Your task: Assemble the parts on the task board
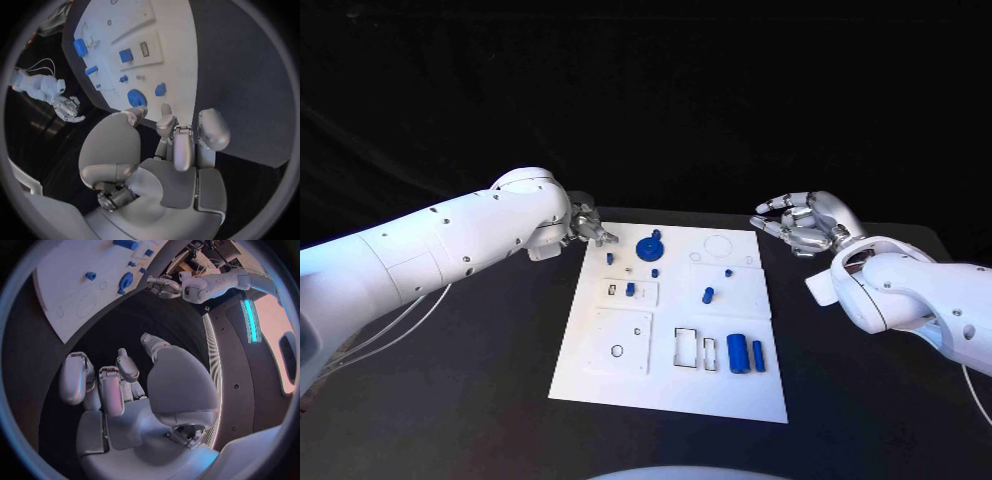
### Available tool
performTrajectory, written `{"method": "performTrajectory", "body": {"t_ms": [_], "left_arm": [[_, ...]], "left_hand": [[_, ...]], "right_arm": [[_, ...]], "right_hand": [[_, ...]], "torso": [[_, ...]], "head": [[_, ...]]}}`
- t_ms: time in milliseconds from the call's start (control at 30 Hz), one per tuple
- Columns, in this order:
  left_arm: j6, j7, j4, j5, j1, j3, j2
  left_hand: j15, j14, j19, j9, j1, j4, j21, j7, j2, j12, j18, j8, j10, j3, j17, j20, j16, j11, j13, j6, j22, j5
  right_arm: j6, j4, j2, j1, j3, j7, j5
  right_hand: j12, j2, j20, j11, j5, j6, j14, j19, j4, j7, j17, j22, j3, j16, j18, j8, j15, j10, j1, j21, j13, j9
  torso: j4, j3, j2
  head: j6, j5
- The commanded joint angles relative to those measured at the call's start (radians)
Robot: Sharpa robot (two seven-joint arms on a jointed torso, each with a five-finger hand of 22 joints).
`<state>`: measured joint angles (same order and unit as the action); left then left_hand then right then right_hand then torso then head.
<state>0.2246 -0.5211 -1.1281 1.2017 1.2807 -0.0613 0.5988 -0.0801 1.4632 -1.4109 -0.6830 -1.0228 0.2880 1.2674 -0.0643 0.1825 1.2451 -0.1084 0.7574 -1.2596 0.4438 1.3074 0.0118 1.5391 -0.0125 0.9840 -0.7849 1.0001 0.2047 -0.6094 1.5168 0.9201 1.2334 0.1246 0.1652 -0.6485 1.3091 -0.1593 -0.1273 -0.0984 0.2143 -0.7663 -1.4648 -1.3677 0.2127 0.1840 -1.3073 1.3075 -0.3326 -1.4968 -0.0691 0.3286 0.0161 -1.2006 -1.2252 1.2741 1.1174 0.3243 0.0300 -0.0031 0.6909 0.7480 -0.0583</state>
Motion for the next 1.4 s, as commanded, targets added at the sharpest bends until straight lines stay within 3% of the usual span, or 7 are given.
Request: {"method": "performTrajectory", "body": {"t_ms": [33, 233, 500, 933, 1400], "left_arm": [[0.046, 0.004, 0.022, 0.049, 0.002, 0.003, -0.011], [0.078, 0.006, 0.053, 0.028, 0.002, 0.015, -0.032], [0.103, 0.01, 0.076, -0.002, 0.001, 0.025, -0.05], [0.113, 0.011, 0.089, -0.035, 0.0, 0.031, -0.062], [0.107, 0.014, 0.106, -0.053, -0.004, 0.038, -0.078]], "left_hand": [[0.007, 0.088, 0.002, 0.002, -0.011, 0.0, -0.004, -0.004, 0.002, -0.004, 0.003, -0.004, 0.0, -0.006, 0.189, 0.008, 0.0, 0.005, -0.003, -0.005, 0.001, 0.005], [0.008, 0.089, 0.002, 0.006, -0.012, 0.002, -0.003, -0.006, 0.008, -0.004, 0.004, -0.01, 0.001, -0.016, 0.193, 0.01, 0.002, 0.007, -0.002, -0.008, 0.003, 0.003], [0.009, 0.09, 0.001, 0.008, -0.01, 0.004, -0.001, -0.006, 0.007, -0.003, 0.004, -0.012, 0.0, -0.02, 0.195, 0.01, 0.003, 0.008, 0.0, -0.01, 0.006, 0.002], [0.01, 0.091, 0.0, 0.01, -0.01, 0.003, 0.002, -0.006, 0.002, -0.002, 0.005, -0.015, 0.0, -0.022, 0.199, 0.011, 0.005, 0.008, 0.0, -0.013, 0.012, 0.002], [0.01, 0.091, 0.0, 0.017, -0.042, -0.002, 0.004, -0.007, -0.014, -0.002, 0.005, -0.025, 0.002, -0.023, 0.201, 0.013, 0.006, 0.008, -0.003, -0.02, 0.014, 0.005]], "right_arm": [[0.009, 0.001, -0.001, -0.001, 0.0, 0.007, -0.003], [0.009, 0.001, -0.002, 0.0, 0.0, 0.007, -0.003], [0.009, 0.002, -0.003, 0.0, 0.0, 0.008, -0.003], [0.009, 0.0, -0.006, 0.0, 0.0, 0.008, -0.003], [0.011, -0.002, -0.009, 0.0, 0.0, 0.008, -0.004]], "right_hand": [[-0.003, 0.001, 0.001, 0.0, -0.005, 0.004, -0.055, 0.006, 0.002, -0.002, -0.05, 0.014, 0.002, 0.007, -0.013, 0.004, 0.006, 0.002, 0.01, -0.005, 0.001, -0.001], [-0.003, 0.001, 0.001, 0.0, -0.005, 0.004, -0.055, 0.006, 0.002, -0.002, -0.05, 0.014, 0.002, 0.007, -0.013, 0.004, 0.006, 0.002, 0.01, -0.005, 0.001, -0.001], [-0.003, 0.001, 0.001, 0.0, -0.005, 0.004, -0.055, 0.006, 0.002, -0.002, -0.05, 0.014, 0.002, 0.007, -0.013, 0.004, 0.006, 0.002, 0.01, -0.005, 0.001, -0.001], [-0.004, 0.002, 0.001, 0.0, -0.002, 0.005, -0.055, 0.006, 0.003, -0.002, -0.05, 0.014, 0.003, 0.007, -0.013, 0.004, 0.006, 0.003, 0.01, -0.005, -0.001, -0.001], [-0.003, 0.003, 0.001, 0.0, -0.001, 0.005, -0.055, 0.007, 0.004, -0.002, -0.049, 0.014, 0.004, 0.007, -0.013, 0.005, 0.005, 0.003, 0.009, -0.006, -0.001, -0.001]], "torso": [[-0.0013, 0.0009, 0.0], [0.0003, 0.0002, 0.0], [-0.0011, 0.0017, -0.001], [0.0009, 0.0034, -0.003], [0.0, 0.0018, -0.002]], "head": [[0.002, -0.002], [0.005, 0.006], [0.008, 0.004], [0.011, 0.002], [0.013, 0.002]]}}
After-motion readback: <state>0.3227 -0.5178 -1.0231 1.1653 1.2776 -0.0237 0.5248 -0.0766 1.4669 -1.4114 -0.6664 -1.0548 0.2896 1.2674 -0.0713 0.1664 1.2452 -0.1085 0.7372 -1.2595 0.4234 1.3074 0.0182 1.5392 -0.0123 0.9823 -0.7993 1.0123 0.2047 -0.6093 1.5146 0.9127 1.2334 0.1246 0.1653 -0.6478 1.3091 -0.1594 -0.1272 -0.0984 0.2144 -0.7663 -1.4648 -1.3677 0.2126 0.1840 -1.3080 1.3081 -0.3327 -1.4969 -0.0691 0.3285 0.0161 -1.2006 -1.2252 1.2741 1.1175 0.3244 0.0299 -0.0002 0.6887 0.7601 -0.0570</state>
